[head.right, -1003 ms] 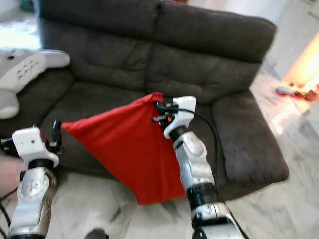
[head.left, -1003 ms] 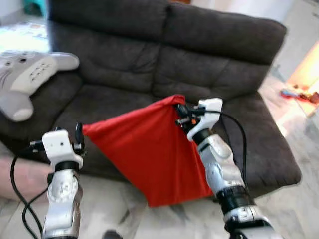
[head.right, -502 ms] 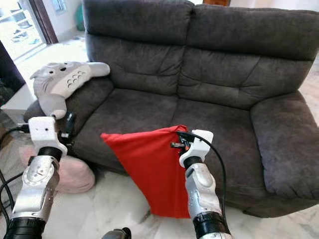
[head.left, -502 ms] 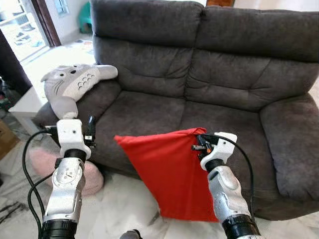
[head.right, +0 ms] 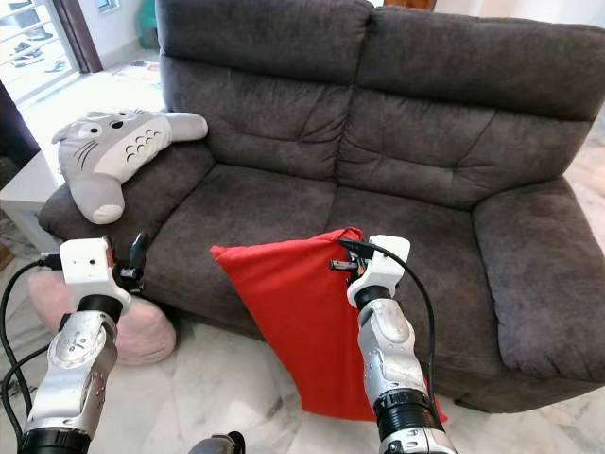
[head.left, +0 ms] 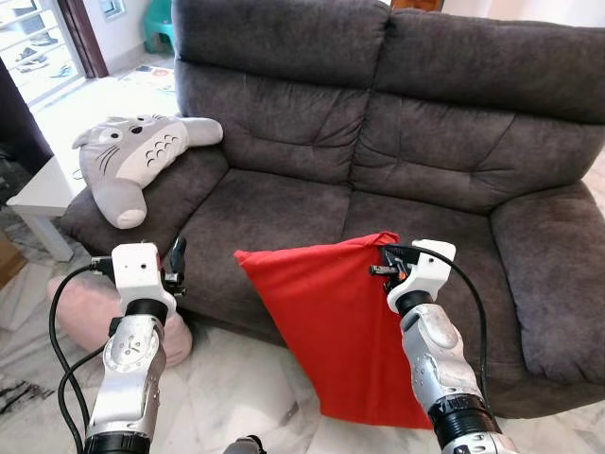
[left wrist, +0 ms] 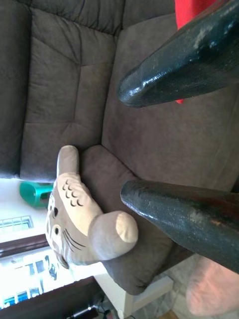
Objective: Move the pillow to the sofa from floor
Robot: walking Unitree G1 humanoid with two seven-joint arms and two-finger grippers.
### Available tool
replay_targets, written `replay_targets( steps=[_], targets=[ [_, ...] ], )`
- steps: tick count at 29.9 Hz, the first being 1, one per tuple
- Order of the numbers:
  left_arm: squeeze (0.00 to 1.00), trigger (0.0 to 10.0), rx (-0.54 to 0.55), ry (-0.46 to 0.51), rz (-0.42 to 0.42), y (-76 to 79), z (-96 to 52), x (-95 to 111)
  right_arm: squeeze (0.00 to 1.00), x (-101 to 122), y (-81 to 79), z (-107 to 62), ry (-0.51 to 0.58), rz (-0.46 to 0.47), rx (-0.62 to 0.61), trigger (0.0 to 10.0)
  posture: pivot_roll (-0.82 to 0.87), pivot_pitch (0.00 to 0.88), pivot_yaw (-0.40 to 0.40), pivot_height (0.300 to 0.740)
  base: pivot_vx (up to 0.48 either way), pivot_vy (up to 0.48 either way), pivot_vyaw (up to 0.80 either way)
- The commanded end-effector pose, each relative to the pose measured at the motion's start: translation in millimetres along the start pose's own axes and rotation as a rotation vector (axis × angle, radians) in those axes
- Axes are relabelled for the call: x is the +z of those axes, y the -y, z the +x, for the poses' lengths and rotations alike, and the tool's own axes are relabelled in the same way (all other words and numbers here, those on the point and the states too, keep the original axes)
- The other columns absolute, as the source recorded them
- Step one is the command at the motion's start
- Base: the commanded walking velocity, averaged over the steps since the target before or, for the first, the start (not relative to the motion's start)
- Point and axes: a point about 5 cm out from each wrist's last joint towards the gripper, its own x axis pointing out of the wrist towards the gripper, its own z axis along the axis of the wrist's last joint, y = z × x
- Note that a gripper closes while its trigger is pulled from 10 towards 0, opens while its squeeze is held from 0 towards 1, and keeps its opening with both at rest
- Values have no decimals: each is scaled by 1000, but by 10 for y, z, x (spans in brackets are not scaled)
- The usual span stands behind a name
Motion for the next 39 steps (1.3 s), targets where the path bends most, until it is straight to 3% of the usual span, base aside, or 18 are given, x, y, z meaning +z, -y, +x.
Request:
replay_targets(
  steps=[1, 6, 10, 17, 22, 39],
  targets=[
    [0, 10000, -28, -26, 16, 8, -22, -60, 0, 265, -5, 79, 125, -46, 9, 10000, 226, 0, -74, 740, 0, 0, 0],
    [0, 10000, -41, -42, 29, 10, -20, -102, 0, 87, 199, -3, 58, -55, -83, 10000, 224, 0, -71, 740, 0, 0, 0],
    [0, 10000, -40, -33, 31, 7, -13, -86, 0, 161, 160, 6, 94, -60, -54, 10000, 221, 0, -67, 740, 0, 0, 0],
    [0, 10000, -28, 5, 34, 13, 38, 5, 0, 824, -32, 200, 338, -24, -27, 10000, 218, 0, -65, 740, 0, 0, 0],
    [0, 10000, -5, 33, 26, -3, 44, 61, 0, 1132, -113, 251, 447, 0, -4, 10000, 220, 0, -71, 740, 0, 0, 0],
    [0, 10000, 29, 106, 65, -51, 55, 240, 0, 1097, -106, 215, 434, 2, -8, 10000, 225, 0, -72, 740, 76, 0, 0]
  ],
)
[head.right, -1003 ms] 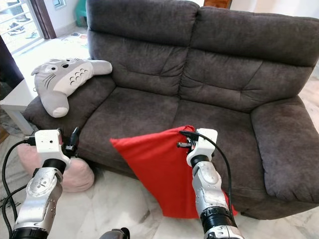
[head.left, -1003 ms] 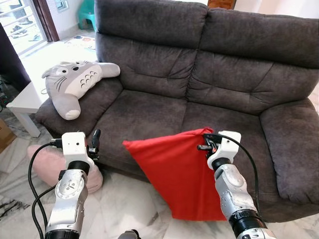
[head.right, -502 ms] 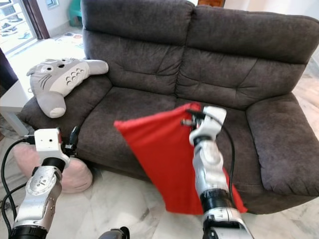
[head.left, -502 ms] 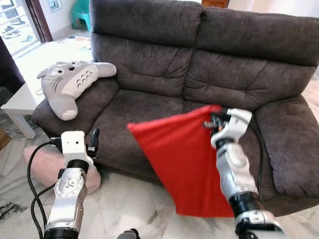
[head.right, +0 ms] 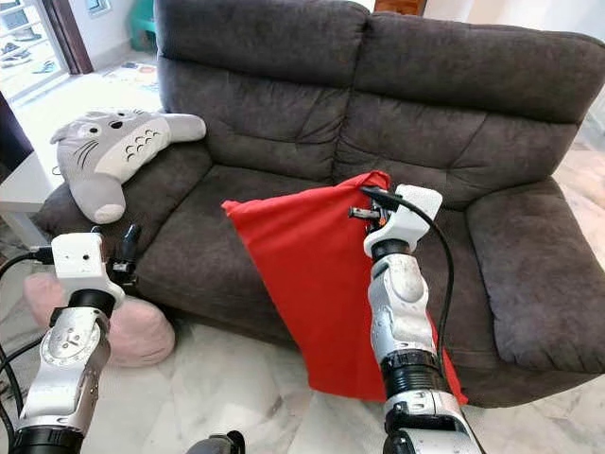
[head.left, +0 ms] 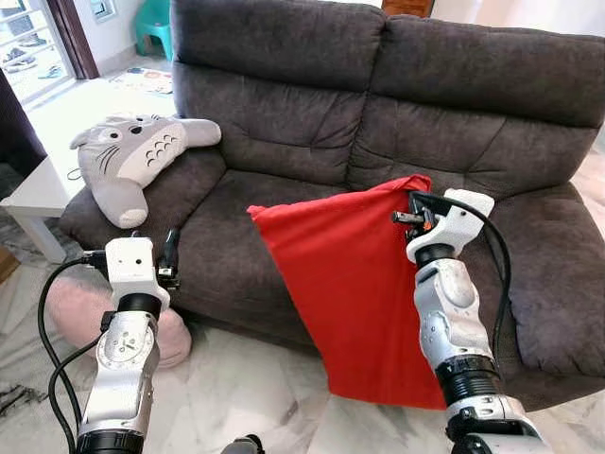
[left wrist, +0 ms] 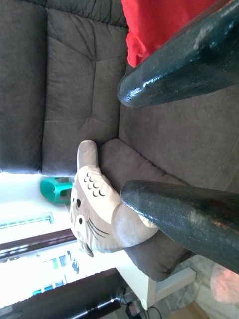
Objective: Move the pillow to the sofa from floor
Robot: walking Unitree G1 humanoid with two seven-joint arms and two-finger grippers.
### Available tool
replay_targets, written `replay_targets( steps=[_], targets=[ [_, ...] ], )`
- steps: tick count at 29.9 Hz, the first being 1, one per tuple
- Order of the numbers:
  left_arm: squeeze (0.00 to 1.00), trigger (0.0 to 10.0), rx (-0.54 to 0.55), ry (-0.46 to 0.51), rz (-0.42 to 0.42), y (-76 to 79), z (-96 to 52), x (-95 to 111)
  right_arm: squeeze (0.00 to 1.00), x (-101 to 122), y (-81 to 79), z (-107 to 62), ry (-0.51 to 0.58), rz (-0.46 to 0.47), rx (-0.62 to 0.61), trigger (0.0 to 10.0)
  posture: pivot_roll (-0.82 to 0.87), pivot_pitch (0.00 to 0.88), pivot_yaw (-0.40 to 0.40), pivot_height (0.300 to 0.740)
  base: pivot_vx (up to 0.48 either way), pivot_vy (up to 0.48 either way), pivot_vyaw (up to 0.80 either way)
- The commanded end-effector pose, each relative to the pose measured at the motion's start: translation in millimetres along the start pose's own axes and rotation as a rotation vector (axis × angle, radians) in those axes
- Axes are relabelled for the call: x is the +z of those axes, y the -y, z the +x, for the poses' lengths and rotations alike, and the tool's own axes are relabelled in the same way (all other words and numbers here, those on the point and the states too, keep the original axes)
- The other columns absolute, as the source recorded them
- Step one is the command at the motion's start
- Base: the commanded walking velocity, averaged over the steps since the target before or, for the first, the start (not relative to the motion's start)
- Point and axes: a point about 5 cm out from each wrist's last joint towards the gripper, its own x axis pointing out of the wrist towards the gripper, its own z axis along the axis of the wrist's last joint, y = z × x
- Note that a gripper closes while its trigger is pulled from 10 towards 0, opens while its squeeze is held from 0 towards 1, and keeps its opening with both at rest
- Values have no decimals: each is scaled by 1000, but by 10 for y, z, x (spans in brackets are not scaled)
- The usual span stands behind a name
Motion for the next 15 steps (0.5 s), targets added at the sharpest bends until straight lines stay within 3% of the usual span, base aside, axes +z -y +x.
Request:
replay_targets(
  steps=[1, 15],
  targets=[
    [0, 10000, 7, 28, 5, -7, 21, 74, 0, 374, -81, 96, 167, -10, 35, 10000, 225, 0, -72, 740, 277, 0, 0],
    [0, 10000, 15, 61, 11, -14, 60, 168, 0, 585, -127, 160, 240, -6, 49, 10000, 230, 0, -73, 740, 310, 0, 0]
  ],
)
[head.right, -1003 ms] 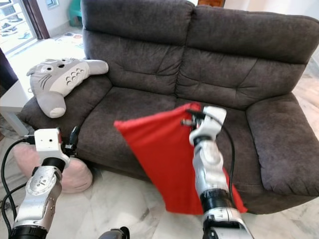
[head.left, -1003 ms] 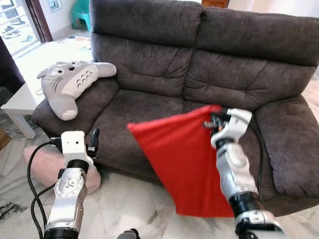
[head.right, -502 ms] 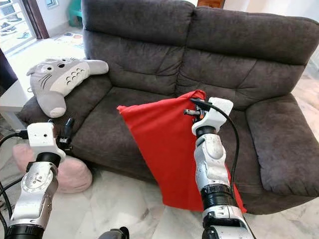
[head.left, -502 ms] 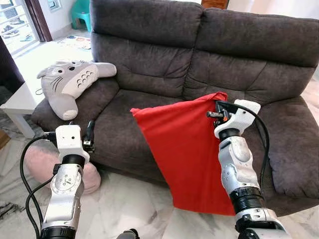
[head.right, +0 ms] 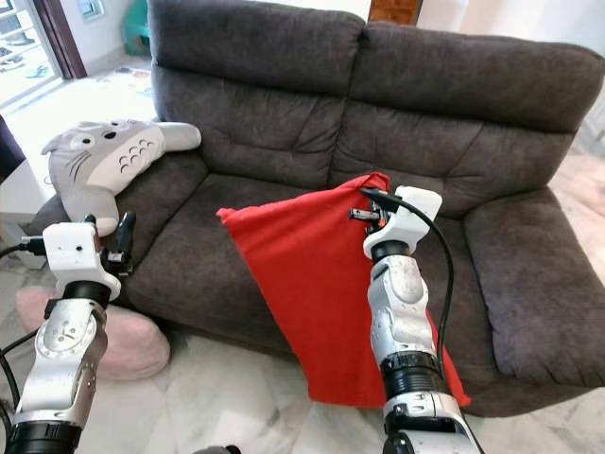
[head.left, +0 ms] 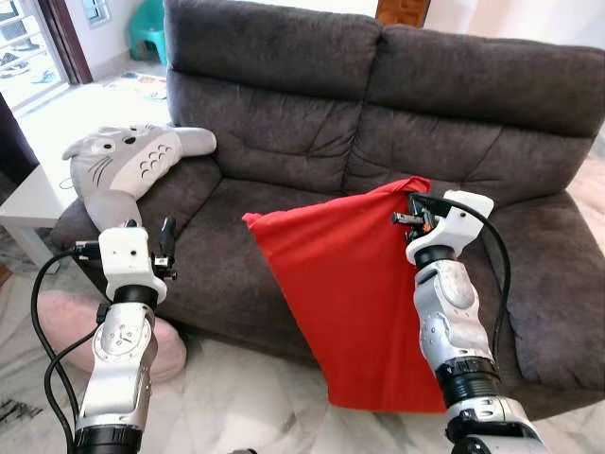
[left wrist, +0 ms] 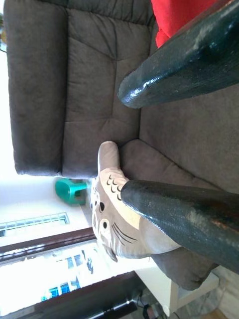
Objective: Move the pillow to the sofa from floor
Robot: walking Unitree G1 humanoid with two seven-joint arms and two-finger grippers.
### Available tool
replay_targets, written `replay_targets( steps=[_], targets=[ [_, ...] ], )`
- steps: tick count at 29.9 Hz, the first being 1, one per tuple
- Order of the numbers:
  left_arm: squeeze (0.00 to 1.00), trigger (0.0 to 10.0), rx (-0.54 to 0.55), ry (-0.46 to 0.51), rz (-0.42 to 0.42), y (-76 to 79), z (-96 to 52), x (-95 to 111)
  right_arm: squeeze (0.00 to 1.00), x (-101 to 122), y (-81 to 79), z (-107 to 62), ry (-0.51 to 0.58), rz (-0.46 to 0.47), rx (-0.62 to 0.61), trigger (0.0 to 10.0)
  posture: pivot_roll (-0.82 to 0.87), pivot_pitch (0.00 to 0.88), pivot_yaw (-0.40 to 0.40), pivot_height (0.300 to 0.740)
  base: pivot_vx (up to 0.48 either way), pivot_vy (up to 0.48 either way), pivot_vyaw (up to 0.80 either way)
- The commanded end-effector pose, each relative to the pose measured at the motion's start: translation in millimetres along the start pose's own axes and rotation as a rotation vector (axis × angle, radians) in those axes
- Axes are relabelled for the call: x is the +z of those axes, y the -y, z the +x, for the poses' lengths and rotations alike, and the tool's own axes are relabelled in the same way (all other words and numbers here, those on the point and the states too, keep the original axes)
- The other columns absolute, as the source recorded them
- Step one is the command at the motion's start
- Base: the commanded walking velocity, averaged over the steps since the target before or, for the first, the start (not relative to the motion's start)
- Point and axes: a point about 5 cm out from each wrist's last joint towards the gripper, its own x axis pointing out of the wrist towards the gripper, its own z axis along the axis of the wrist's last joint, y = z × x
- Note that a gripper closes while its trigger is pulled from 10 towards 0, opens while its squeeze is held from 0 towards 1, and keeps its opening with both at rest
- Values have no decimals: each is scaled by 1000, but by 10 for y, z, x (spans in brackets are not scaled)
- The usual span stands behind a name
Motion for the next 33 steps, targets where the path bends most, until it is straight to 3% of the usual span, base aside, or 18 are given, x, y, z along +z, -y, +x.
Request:
replay_targets(
  steps=[1, 8, 19, 27, 33],
  targets=[
    [0, 10000, 5, 3, 8, 1, 12, 24, 0, 550, -116, 161, 226, -9, 48, 10000, 230, 0, -73, 740, 326, 0, 0],
    [0, 10000, 10, 1, 4, 11, 0, 18, 0, 671, -135, 200, 264, -11, 53, 10000, 231, 0, -77, 740, 334, 0, 0],
    [0, 10000, 9, -1, -2, 25, 0, 5, 0, 1059, -144, 276, 387, 3, 52, 10000, 225, 0, -79, 740, 344, 0, 0],
    [0, 10000, 6, -1, -7, 46, 3, 0, 0, 1064, -161, 287, 385, 8, 60, 10000, 230, 0, -84, 740, 345, 0, 0],
    [0, 10000, -11, -13, -9, 72, -8, -18, 0, 931, -173, 277, 337, 12, 62, 10000, 231, 0, -89, 740, 342, 0, 0]
  ],
)
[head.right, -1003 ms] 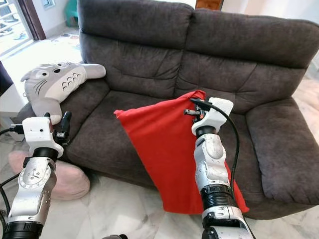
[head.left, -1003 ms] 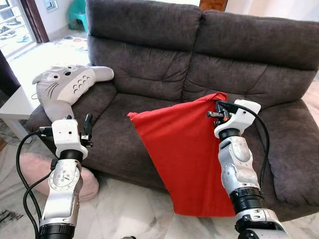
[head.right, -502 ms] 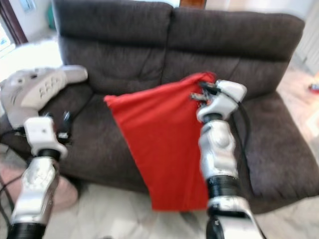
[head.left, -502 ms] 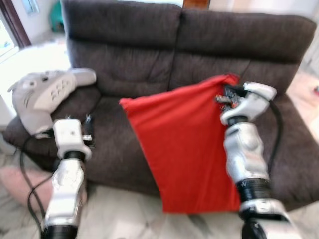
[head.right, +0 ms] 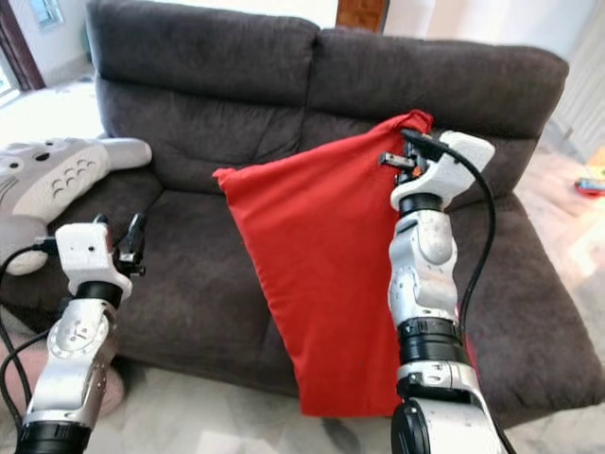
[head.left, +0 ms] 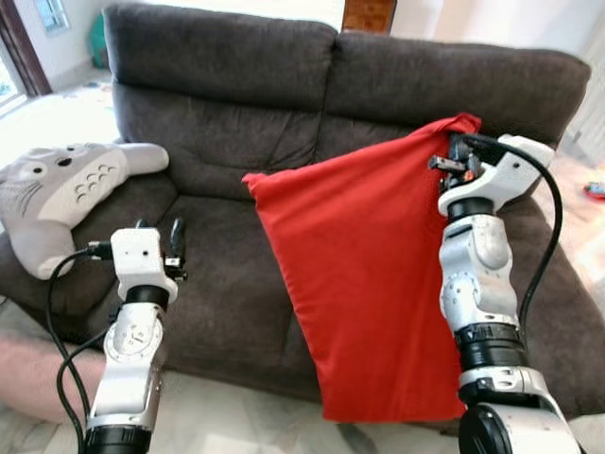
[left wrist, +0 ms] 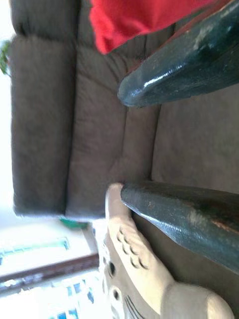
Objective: Move the pillow to the sofa from floor
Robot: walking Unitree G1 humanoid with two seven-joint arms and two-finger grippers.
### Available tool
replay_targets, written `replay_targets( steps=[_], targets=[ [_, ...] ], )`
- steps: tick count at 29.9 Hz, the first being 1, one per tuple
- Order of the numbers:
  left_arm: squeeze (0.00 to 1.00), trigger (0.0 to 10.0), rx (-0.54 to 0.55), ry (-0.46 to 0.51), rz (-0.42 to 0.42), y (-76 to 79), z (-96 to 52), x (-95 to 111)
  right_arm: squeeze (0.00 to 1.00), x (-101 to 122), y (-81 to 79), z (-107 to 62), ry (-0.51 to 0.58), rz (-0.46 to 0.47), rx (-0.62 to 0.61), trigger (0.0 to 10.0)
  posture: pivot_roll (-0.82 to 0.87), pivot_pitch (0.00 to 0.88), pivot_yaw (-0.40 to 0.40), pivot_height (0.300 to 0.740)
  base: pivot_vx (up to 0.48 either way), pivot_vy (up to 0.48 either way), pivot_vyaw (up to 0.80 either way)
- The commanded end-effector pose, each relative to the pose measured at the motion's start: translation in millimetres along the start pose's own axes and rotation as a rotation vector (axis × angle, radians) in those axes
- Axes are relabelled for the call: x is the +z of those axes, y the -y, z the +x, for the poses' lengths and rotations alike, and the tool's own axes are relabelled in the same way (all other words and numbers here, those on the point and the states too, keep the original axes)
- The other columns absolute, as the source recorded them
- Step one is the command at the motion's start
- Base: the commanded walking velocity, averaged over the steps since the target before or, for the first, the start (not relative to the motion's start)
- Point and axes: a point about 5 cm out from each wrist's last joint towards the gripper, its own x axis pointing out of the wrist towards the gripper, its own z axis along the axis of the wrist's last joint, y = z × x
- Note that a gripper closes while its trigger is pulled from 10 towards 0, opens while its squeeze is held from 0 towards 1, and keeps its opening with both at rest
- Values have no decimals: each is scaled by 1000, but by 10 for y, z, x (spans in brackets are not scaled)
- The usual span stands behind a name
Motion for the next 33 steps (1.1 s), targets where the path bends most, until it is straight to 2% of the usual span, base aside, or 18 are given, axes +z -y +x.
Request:
replay_targets(
  steps=[1, 18, 26, 33],
  targets=[
    [0, 10000, -13, -12, 2, 23, -3, -10, 0, 246, -95, 74, 114, -19, 52, 10000, 232, 0, -90, 740, 315, 0, 0],
    [0, 10000, -10, -20, 1, 28, -17, -21, 0, 114, 63, 28, 58, -49, 0, 10000, 233, 0, -91, 740, 343, 0, 0],
    [0, 10000, -8, -18, 0, 30, -21, -17, 0, 197, 194, 82, 77, -90, -51, 10000, 232, 0, -93, 740, 353, 0, 0],
    [0, 10000, -2, -20, 0, 34, -26, -20, 0, 186, 183, 103, 77, -91, -49, 10000, 235, 0, -99, 740, 352, 0, 0]
  ],
)
